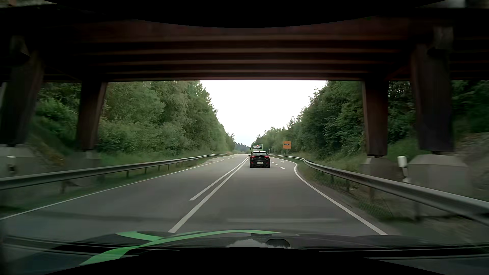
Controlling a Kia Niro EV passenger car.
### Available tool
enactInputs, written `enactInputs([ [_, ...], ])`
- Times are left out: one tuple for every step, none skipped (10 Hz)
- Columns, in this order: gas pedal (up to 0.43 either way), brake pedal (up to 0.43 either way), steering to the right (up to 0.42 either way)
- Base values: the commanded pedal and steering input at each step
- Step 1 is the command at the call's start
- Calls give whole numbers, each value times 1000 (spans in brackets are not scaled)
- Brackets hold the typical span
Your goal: Follow the waypoints while adhering to traffic rules and regulations
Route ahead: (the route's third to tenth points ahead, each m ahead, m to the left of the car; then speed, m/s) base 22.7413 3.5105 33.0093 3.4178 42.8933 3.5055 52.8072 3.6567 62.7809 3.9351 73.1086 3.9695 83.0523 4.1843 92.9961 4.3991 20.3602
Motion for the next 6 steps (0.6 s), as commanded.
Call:
enactInputs([
  [228, 0, -5],
  [240, 0, -4],
  [260, 0, -3],
  [280, 0, -2],
  [280, 0, -1],
  [287, 0, -1],
])
